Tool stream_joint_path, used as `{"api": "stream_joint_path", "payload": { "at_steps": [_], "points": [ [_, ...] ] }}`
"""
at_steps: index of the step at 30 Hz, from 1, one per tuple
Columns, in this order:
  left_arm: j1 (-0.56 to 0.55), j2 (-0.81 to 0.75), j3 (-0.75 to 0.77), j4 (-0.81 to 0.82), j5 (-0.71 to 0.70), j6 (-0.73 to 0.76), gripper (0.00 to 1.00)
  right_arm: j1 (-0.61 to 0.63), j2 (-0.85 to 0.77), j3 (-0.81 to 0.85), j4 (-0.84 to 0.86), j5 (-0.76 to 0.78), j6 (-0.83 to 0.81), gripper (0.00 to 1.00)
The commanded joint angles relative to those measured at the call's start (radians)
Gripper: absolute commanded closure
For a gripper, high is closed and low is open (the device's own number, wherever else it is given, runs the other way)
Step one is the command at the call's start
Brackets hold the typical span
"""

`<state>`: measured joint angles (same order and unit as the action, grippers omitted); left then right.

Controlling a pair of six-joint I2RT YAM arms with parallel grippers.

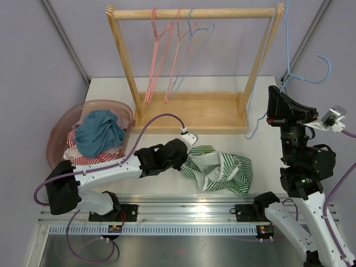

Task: Remove the tank top from the hanger

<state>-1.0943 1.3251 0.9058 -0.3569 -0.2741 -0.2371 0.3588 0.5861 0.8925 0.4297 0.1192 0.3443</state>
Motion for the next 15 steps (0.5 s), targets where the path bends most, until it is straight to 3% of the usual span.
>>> {"api": "stream_joint_path", "payload": {
  "at_steps": [1, 6, 10, 15],
  "points": [
    [0.004, -0.001, 0.019, -0.005, -0.195, -0.091, 1.00, -0.003, 0.026, 0.034, -0.161, 0.034, -0.074, 1.00],
    [0.017, -0.017, 0.061, -0.092, -0.293, -0.183, 1.00, -0.003, 0.106, 0.252, -0.627, 0.000, -0.042, 1.00],
    [0.031, -0.024, 0.079, -0.146, -0.313, -0.231, 0.98, -0.003, 0.116, 0.293, -0.775, -0.001, -0.022, 1.00],
    [0.030, -0.059, 0.099, -0.182, -0.255, -0.245, 0.60, -0.004, 0.254, 0.439, -0.931, -0.030, -0.057, 1.00]
  ]
}}
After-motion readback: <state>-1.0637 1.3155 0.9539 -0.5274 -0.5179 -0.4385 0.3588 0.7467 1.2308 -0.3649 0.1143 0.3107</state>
